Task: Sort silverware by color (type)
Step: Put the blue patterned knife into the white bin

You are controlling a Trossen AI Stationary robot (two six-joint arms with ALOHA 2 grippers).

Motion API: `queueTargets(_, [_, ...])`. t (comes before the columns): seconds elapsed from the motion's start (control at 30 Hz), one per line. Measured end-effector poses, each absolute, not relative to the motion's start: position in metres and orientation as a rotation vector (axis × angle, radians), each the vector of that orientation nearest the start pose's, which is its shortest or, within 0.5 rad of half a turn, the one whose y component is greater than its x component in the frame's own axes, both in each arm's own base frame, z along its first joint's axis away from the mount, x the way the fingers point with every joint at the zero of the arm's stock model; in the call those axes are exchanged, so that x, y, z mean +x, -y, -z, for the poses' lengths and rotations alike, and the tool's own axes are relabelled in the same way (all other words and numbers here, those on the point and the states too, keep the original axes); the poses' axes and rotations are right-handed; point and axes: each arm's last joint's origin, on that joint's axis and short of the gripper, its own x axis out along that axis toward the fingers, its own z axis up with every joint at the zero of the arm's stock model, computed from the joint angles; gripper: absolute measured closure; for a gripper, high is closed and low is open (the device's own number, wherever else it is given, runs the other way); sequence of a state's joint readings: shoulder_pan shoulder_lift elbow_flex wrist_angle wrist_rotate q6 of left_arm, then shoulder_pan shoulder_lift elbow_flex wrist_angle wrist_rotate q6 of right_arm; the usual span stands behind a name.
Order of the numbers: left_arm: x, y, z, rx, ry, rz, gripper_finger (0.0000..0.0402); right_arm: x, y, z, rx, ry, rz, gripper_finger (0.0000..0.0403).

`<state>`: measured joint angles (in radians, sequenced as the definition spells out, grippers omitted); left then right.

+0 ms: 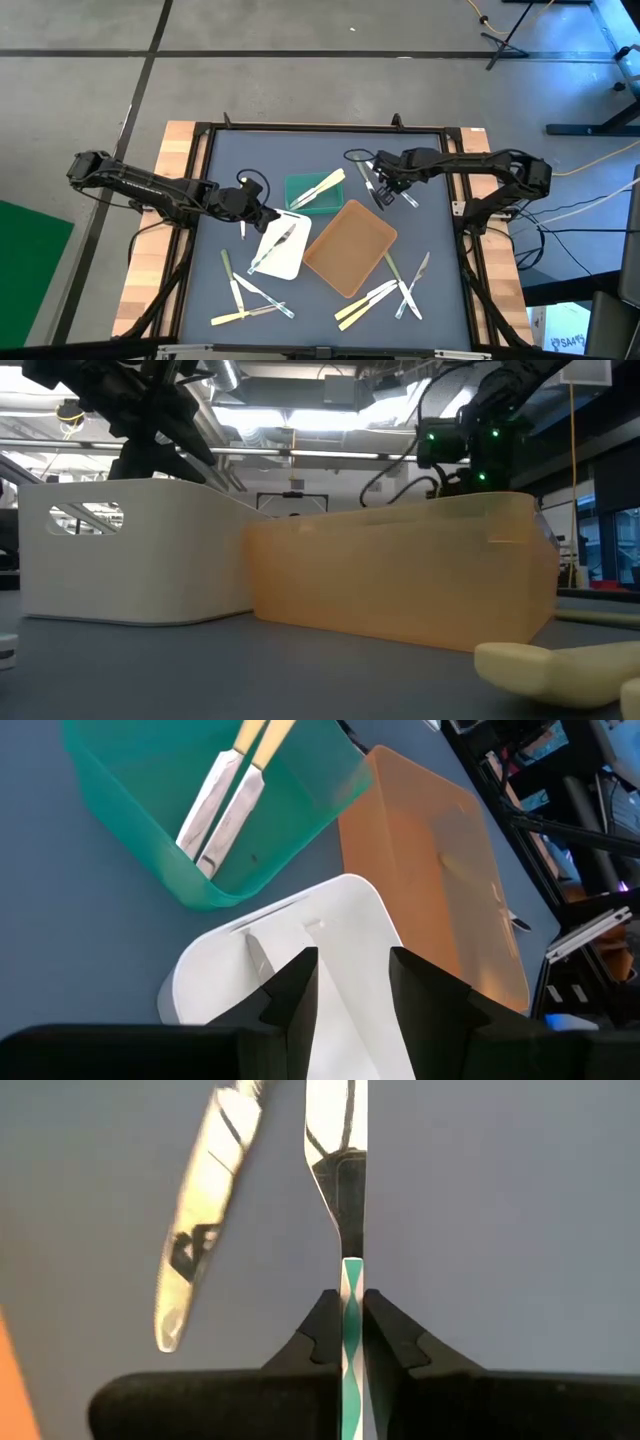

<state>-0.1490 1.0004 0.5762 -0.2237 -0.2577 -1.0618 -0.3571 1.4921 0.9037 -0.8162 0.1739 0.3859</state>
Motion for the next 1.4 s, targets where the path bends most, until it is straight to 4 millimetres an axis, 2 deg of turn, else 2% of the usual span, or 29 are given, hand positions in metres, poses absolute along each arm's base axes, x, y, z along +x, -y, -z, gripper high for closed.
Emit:
queueTargets(0.37, [0.2, 0.021, -0.222, -0.868, -0.472, -0.482, 0.0282, 0.246, 0.127, -0.234, 0.406, -1.188, 0.725, 0.0393])
queueTargets(0.6, [0.2, 0.017, -0.223, -0.773, -0.409, -0.575, 0.0282, 0.261, 0.149, -0.269, 0.407, -0.949, 0.71, 0.0393])
queueTargets(0.87, [0.202, 0.013, -0.23, -0.63, -0.284, -0.662, 0.0282, 0.287, 0.157, -0.294, 0.402, -0.59, 0.528, 0.0393])
queueTargets(1.2, [0.215, 0.013, -0.255, -0.379, -0.107, -0.587, 0.0282, 0.302, 0.157, -0.322, 0.365, -0.285, 0.243, 0.0393])
queueTargets(1.4, [0.223, 0.015, -0.26, -0.197, -0.074, -0.538, 0.0282, 0.306, 0.154, -0.337, 0.319, -0.154, 0.055, 0.0393])
